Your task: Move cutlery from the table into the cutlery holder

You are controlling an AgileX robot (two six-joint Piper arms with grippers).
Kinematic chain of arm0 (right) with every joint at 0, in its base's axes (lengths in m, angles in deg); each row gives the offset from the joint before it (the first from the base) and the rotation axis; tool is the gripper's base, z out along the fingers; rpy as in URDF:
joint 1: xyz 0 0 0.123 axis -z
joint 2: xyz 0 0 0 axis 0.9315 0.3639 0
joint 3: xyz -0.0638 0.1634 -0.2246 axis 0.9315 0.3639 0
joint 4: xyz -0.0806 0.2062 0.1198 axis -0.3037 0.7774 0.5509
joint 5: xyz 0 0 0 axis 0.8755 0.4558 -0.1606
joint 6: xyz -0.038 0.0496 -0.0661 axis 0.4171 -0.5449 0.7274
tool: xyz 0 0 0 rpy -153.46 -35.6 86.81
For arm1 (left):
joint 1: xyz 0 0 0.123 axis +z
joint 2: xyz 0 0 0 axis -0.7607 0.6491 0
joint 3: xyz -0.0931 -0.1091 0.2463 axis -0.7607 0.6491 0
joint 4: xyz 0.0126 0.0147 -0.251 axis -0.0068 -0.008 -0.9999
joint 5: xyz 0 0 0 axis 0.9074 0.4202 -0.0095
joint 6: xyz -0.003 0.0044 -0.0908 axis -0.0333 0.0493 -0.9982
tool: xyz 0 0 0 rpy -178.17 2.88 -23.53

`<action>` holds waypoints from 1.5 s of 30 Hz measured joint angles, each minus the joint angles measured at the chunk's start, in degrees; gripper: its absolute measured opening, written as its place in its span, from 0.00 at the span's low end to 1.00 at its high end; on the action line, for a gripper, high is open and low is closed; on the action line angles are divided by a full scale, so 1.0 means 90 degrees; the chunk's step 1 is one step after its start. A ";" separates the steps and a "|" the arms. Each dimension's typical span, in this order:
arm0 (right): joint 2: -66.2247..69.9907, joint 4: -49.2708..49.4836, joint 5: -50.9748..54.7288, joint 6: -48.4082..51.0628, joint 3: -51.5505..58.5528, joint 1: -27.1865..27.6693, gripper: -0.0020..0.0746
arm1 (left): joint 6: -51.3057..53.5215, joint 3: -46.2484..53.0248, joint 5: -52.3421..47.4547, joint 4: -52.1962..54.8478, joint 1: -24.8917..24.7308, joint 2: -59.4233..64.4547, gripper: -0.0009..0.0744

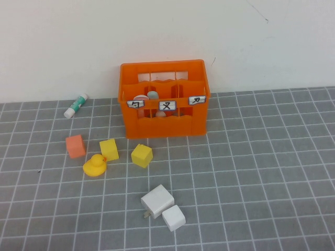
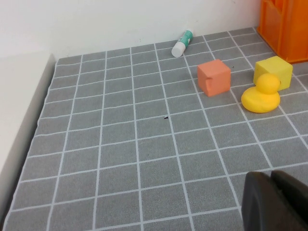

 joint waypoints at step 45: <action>0.0000 0.0000 0.0000 0.0000 0.0000 0.0000 0.02 | -0.0164 0.0000 0.0000 0.0000 0.0211 0.0000 0.01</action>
